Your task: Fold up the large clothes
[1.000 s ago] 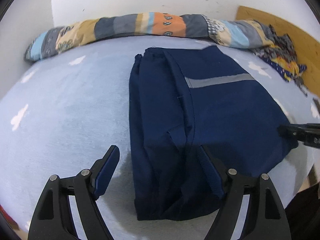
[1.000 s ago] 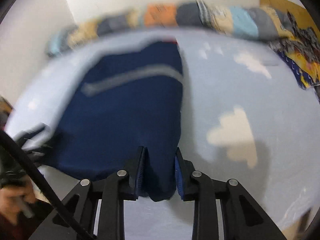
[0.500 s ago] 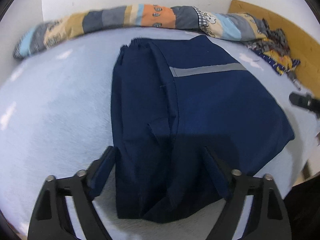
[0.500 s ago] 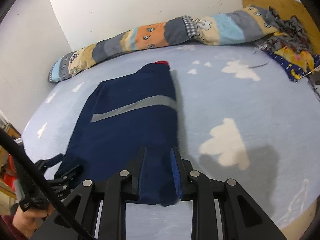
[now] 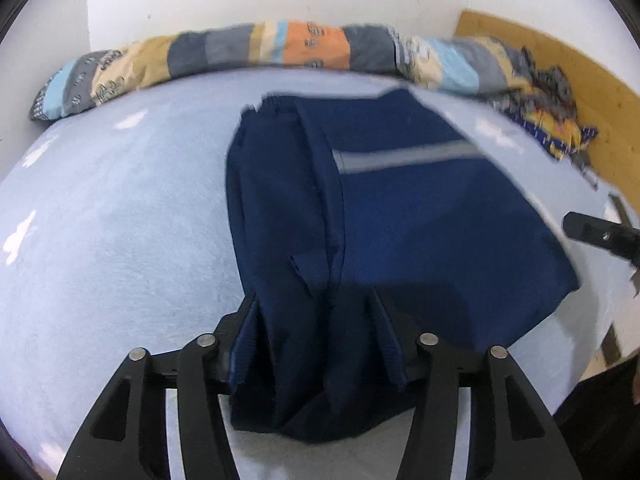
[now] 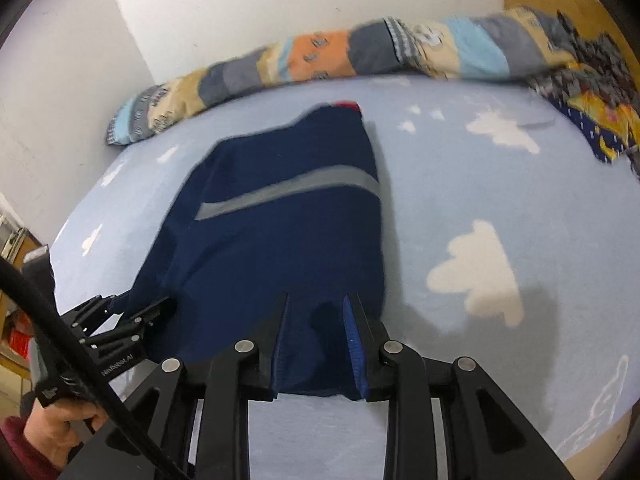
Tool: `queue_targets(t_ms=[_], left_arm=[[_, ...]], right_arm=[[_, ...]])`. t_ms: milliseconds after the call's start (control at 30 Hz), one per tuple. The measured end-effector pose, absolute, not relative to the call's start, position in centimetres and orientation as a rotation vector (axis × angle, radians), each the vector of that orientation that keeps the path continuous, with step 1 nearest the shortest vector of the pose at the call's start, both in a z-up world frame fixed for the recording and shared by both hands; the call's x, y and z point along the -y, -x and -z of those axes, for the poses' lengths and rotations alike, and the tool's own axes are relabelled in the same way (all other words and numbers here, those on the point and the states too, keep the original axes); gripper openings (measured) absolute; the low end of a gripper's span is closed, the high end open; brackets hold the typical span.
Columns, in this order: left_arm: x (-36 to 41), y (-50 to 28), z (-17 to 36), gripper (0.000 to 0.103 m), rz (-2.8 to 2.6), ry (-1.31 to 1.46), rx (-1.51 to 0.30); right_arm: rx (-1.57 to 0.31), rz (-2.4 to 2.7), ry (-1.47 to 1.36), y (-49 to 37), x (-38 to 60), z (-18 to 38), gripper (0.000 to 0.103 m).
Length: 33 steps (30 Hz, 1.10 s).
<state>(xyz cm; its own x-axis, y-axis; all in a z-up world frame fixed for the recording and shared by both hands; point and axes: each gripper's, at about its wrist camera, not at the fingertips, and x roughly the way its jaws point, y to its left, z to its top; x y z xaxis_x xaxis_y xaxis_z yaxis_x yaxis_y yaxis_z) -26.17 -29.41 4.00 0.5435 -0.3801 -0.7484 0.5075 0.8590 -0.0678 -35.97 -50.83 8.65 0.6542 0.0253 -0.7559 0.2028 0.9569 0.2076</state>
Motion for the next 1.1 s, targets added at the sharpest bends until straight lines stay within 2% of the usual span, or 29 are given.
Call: queue_targets(t_ms=[100,133,267,400,500,533,600,633,733,867,1000,1100], left_arm=[[29.0,27.0,-5.6,0.088,0.491,-0.202,-0.737],[29.1,26.9,-5.5,0.090,0.494,-0.206,-0.744],[30.0,25.6,-2.4,0.091,0.465,-0.256,-0.877],[29.3,25.9,-4.2,0.090,0.473,-0.193,-0.823],[28.6,26.9,-6.2,0.092,0.456,-0.167,-0.749],[28.4,27.3,-6.7,0.095,0.455,-0.153,-0.727],[28.3,27.8,-7.5,0.101,0.429,-0.140,-0.684],[28.4,28.0,-7.8,0.102,0.411,-0.138,-0.663],[28.7,29.1,-8.9,0.102,0.396,-0.142,-0.636],[28.5,31.7,-10.9,0.103,0.380,-0.158,-0.555],[28.1,33.6,-11.8,0.103,0.332,-0.175,-0.509],[28.2,34.1,-11.8,0.103,0.331,-0.182,-0.513]], right_arm=[[-0.834,0.083,-0.221,35.9,49.7,-9.3,0.031],[-0.854,0.074,-0.229,35.7,49.6,-8.8,0.031],[-1.005,0.072,-0.238,34.2,49.2,-5.1,0.032],[-0.996,0.064,-0.236,34.2,48.9,-5.5,0.036],[-0.873,0.041,-0.252,35.5,48.8,-8.4,0.038],[-0.815,0.049,-0.211,36.1,48.5,-9.7,0.042],[-0.770,0.088,-0.160,36.8,48.2,-10.5,0.085],[-0.771,0.115,-0.150,36.9,48.1,-10.5,0.089],[-0.790,0.138,-0.156,37.0,48.0,-10.1,0.089],[-0.713,0.193,-0.094,39.2,47.2,-11.9,0.089],[-0.643,0.254,-0.051,42.0,46.6,-13.1,0.096],[-0.622,0.278,-0.080,44.0,46.4,-13.0,0.096]])
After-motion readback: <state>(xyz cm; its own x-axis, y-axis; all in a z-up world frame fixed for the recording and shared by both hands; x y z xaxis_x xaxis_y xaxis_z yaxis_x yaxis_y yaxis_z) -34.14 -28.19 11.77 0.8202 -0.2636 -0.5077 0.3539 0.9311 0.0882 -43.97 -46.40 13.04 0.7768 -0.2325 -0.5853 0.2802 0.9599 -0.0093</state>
